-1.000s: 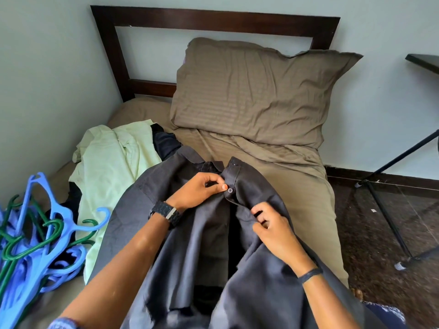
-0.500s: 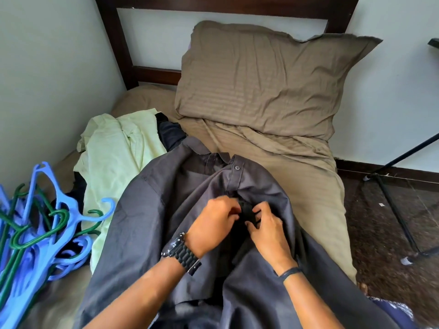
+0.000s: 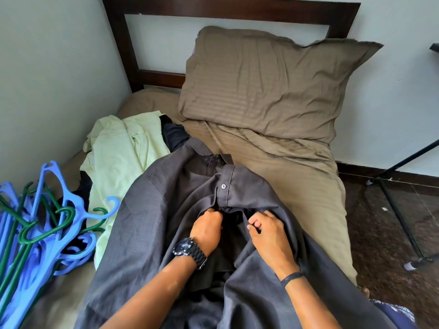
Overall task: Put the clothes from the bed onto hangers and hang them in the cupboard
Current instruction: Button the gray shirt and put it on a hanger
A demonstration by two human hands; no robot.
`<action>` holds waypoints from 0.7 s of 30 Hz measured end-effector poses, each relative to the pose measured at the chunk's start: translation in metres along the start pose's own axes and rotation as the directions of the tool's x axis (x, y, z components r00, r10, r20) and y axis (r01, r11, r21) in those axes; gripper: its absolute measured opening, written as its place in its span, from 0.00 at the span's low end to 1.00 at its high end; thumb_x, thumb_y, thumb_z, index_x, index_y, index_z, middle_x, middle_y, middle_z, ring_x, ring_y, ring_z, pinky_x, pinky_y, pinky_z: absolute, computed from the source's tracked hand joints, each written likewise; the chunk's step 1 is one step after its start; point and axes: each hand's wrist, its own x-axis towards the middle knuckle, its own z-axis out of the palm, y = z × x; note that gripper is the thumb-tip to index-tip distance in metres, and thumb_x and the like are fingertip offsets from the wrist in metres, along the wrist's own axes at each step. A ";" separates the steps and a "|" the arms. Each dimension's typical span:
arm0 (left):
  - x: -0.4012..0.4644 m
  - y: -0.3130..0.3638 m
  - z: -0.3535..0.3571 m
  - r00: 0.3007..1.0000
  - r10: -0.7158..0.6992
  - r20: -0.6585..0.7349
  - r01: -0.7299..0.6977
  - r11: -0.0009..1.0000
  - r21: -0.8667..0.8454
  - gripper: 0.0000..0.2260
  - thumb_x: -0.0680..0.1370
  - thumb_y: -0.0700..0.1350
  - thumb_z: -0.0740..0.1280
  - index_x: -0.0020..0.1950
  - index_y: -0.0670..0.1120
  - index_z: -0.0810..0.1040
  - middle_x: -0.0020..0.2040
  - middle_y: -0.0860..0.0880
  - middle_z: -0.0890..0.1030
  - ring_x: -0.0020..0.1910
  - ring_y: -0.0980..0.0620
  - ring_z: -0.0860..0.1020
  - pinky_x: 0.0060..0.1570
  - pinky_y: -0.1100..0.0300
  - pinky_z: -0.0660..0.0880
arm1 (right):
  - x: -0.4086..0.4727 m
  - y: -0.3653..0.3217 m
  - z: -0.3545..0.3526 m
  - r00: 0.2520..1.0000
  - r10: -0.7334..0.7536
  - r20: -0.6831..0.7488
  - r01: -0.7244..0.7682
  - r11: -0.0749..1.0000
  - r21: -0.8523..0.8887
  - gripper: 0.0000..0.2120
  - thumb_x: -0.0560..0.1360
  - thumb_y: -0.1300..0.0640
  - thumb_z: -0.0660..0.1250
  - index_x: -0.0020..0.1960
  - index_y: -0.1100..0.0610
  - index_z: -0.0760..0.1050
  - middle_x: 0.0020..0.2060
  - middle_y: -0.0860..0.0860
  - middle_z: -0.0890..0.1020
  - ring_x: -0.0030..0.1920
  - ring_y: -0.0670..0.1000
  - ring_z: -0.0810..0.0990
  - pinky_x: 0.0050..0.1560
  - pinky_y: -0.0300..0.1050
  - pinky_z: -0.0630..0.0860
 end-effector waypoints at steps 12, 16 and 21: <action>-0.023 0.003 -0.018 0.993 0.014 -0.120 -0.063 0.906 -0.418 0.02 0.72 0.41 0.72 0.43 0.46 0.83 0.39 0.53 0.82 0.37 0.60 0.77 0.44 0.66 0.73 | -0.010 -0.008 -0.020 0.993 -0.096 -0.069 0.094 0.995 -0.038 0.06 0.71 0.68 0.68 0.38 0.58 0.78 0.37 0.49 0.74 0.36 0.48 0.75 0.39 0.40 0.71; -0.044 0.010 -0.037 0.989 -0.094 -0.117 -0.008 0.745 -0.667 0.06 0.71 0.39 0.74 0.38 0.51 0.82 0.32 0.57 0.81 0.32 0.65 0.76 0.40 0.72 0.72 | -0.019 -0.033 -0.033 0.932 -0.353 -0.076 0.330 0.918 -0.218 0.06 0.67 0.67 0.68 0.36 0.57 0.76 0.35 0.50 0.75 0.37 0.52 0.75 0.39 0.44 0.74; -0.065 0.020 -0.056 0.993 -0.109 0.037 0.071 0.324 -0.943 0.06 0.72 0.32 0.70 0.41 0.42 0.81 0.34 0.47 0.82 0.34 0.54 0.81 0.37 0.61 0.80 | -0.035 -0.070 -0.052 0.965 -0.256 -0.058 0.260 0.961 0.098 0.05 0.70 0.61 0.69 0.37 0.55 0.73 0.32 0.46 0.76 0.34 0.46 0.73 0.37 0.36 0.70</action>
